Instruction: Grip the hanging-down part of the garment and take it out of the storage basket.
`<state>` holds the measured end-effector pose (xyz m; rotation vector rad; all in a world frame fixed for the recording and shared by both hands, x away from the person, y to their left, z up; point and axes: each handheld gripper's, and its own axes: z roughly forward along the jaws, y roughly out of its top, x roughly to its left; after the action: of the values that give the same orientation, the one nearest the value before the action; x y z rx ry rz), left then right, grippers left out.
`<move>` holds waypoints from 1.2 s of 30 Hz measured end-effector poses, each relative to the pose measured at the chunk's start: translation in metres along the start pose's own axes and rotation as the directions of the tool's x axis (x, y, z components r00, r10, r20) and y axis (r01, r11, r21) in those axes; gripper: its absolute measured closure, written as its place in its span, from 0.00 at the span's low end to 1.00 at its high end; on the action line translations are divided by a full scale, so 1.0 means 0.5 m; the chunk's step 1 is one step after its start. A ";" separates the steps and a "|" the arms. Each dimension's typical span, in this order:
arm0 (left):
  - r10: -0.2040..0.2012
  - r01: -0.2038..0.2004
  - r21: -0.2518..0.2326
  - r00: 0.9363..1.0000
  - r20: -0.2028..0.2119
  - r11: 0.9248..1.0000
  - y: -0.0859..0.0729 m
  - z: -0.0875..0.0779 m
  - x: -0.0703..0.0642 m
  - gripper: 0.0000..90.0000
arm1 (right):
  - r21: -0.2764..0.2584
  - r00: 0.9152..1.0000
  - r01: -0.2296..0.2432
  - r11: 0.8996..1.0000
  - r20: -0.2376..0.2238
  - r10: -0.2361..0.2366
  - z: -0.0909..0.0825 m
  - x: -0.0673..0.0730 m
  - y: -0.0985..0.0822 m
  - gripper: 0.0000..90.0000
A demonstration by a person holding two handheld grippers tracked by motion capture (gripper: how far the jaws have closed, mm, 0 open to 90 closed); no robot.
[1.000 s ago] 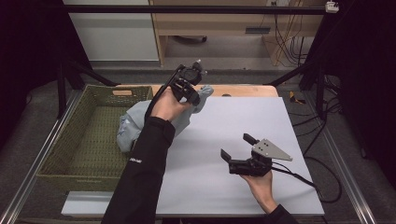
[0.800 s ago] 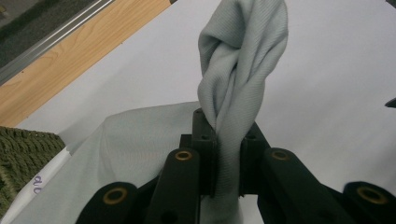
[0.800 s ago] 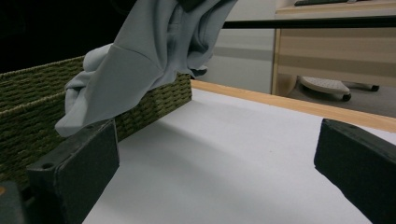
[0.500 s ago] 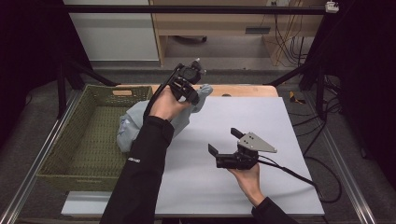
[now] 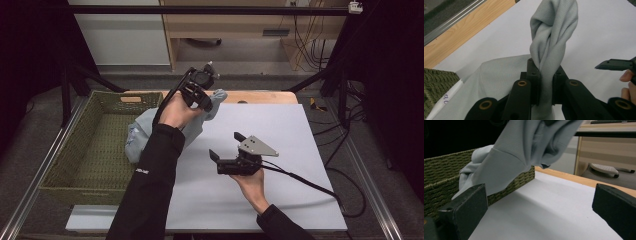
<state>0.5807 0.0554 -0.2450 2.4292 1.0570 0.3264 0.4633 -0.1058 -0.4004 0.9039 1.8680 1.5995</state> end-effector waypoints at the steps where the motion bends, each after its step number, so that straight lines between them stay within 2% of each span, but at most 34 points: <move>1: 0.000 0.000 0.000 1.000 -0.001 1.000 0.000 0.000 0.000 0.89 | 0.002 1.000 0.007 1.000 0.001 -0.007 0.006 0.004 0.001 0.00; 3: -0.001 0.001 -0.003 1.000 -0.001 1.000 0.000 0.001 0.001 0.89 | 0.005 1.000 0.012 1.000 -0.006 -0.012 0.018 0.009 0.001 0.00; 4: -0.002 0.002 -0.002 1.000 0.001 1.000 0.000 0.001 0.001 0.89 | 0.011 1.000 -0.003 1.000 -0.006 0.003 0.024 0.015 0.002 0.00; 5: -0.001 0.001 -0.003 1.000 0.002 1.000 0.000 0.001 0.000 0.89 | 0.010 1.000 0.011 1.000 -0.011 -0.011 0.031 0.017 0.001 0.00; 6: -0.001 0.001 0.000 1.000 0.000 1.000 0.000 0.001 0.000 0.89 | 0.014 1.000 -0.002 1.000 -0.014 0.002 0.036 0.022 0.002 0.01; 7: 0.000 0.000 0.001 1.000 0.001 1.000 0.000 0.001 0.001 0.89 | 0.020 1.000 0.013 1.000 -0.022 -0.012 0.047 0.023 0.002 0.00; 12: 0.003 -0.003 0.006 1.000 -0.003 1.000 0.002 -0.003 0.000 0.89 | 0.019 0.999 0.016 1.000 -0.032 -0.015 0.068 0.030 0.003 0.01; 13: 0.002 -0.002 0.002 1.000 -0.003 1.000 0.002 -0.004 0.002 0.89 | 0.021 0.999 -0.002 1.000 -0.036 0.002 0.073 0.035 0.004 0.01; 15: 0.000 0.000 0.004 1.000 -0.005 1.000 0.003 -0.005 0.003 0.89 | 0.029 0.999 -0.006 1.000 -0.040 0.007 0.085 0.040 0.004 0.01; 17: 0.001 -0.001 0.005 1.000 -0.006 1.000 0.004 -0.006 0.003 0.89 | 0.021 0.999 0.007 1.000 -0.047 -0.006 0.097 0.040 0.002 0.01; 19: 0.003 -0.003 0.008 1.000 -0.004 1.000 0.004 -0.005 0.002 0.89 | 0.027 0.999 -0.015 1.000 -0.047 0.017 0.107 0.046 0.003 0.01; 20: 0.003 -0.003 0.011 1.000 -0.008 1.000 0.005 -0.005 0.002 0.89 | 0.015 0.998 0.008 1.000 -0.055 -0.007 0.113 0.043 0.001 0.01; 21: 0.001 -0.001 0.013 1.000 0.001 1.000 0.005 -0.004 0.001 0.89 | 0.028 0.998 -0.020 0.999 -0.063 0.022 0.125 0.052 0.001 0.02; 24: 0.004 -0.004 0.016 1.000 -0.004 1.000 0.006 -0.003 0.001 0.89 | 0.045 0.997 -0.030 0.999 -0.064 0.033 0.137 0.059 0.000 0.02; 25: 0.004 -0.004 0.016 1.000 -0.005 1.000 0.006 -0.002 0.001 0.89 | 0.029 0.998 0.015 0.999 -0.061 -0.014 0.146 0.055 -0.003 0.02; 26: 0.005 -0.005 0.015 1.000 -0.004 1.000 0.006 -0.002 0.001 0.89 | 0.044 0.997 -0.036 0.998 -0.067 0.039 0.150 0.062 -0.001 0.02; 27: 0.007 -0.007 0.018 1.000 -0.004 1.000 0.006 -0.002 0.001 0.89 | 0.048 0.997 -0.037 0.998 -0.067 0.041 0.156 0.063 -0.002 0.03; 28: 0.009 -0.009 0.018 1.000 -0.004 1.000 0.006 -0.002 0.000 0.89 | 0.034 0.998 -0.008 0.999 -0.062 0.010 0.165 0.059 -0.006 0.03; 29: 0.009 -0.009 0.019 1.000 -0.003 1.000 0.005 -0.002 0.001 0.89 | 0.045 0.996 -0.048 0.998 -0.070 0.051 0.169 0.064 -0.005 0.03; 30: 0.010 -0.010 0.019 1.000 -0.003 1.000 0.005 -0.002 0.001 0.89 | 0.044 0.996 -0.058 0.997 -0.072 0.061 0.175 0.066 -0.006 0.04; 31: 0.008 -0.008 0.019 1.000 -0.003 1.000 0.005 -0.002 0.001 0.89 | 0.043 0.995 -0.078 0.996 -0.053 0.080 0.183 0.070 -0.007 0.04; 36: 0.008 -0.008 0.016 1.000 -0.002 1.000 0.002 -0.003 0.001 0.89 | 0.023 0.996 -0.060 0.998 -0.062 0.061 0.198 0.078 -0.004 0.08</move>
<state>0.5810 0.0558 -0.2429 2.4482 1.0556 0.3245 0.5121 -0.0126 -0.4177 0.9376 1.9210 1.6648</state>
